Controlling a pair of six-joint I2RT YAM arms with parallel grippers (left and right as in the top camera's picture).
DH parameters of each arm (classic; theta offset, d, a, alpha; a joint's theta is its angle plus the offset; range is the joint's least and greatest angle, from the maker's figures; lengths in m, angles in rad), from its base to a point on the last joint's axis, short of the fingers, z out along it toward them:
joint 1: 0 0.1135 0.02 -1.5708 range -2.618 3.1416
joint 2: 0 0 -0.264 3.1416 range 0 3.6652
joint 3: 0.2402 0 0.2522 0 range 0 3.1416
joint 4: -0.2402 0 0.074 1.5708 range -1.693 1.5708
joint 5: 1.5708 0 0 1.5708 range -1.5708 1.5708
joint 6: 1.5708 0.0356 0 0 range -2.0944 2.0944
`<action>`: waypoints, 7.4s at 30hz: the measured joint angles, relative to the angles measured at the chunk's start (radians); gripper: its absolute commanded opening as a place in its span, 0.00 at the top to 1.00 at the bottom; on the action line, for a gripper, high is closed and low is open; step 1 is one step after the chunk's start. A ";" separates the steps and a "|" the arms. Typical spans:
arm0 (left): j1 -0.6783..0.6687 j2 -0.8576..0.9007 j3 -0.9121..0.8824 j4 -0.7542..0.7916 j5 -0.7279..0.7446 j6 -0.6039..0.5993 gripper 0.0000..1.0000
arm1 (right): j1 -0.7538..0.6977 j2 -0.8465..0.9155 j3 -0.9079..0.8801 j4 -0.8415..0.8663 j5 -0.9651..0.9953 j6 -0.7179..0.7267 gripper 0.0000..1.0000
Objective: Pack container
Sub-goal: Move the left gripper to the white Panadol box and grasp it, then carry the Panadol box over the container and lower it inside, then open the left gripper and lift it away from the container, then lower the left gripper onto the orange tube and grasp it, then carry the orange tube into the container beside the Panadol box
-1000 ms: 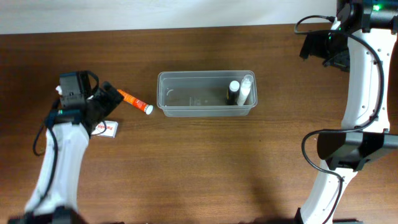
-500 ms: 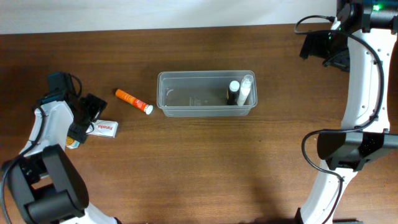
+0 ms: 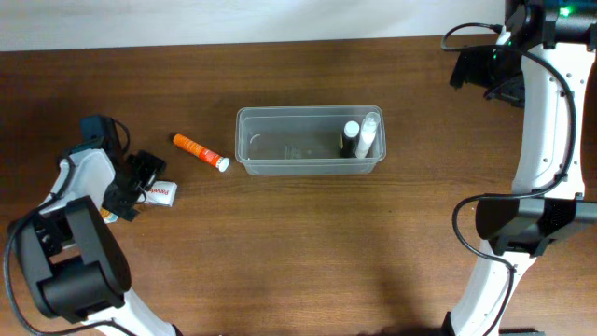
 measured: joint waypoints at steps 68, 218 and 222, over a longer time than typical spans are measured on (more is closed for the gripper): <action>-0.878 0.071 0.746 -0.250 -0.369 1.000 0.62 | 0.000 0.000 0.000 0.000 0.000 0.000 0.02; -0.289 0.377 0.608 -0.391 -0.031 0.443 0.70 | 0.000 0.000 0.000 0.000 0.000 0.000 0.02; -0.292 0.391 0.721 -0.473 -0.031 0.493 0.70 | 0.000 0.000 0.000 0.000 0.000 0.000 0.01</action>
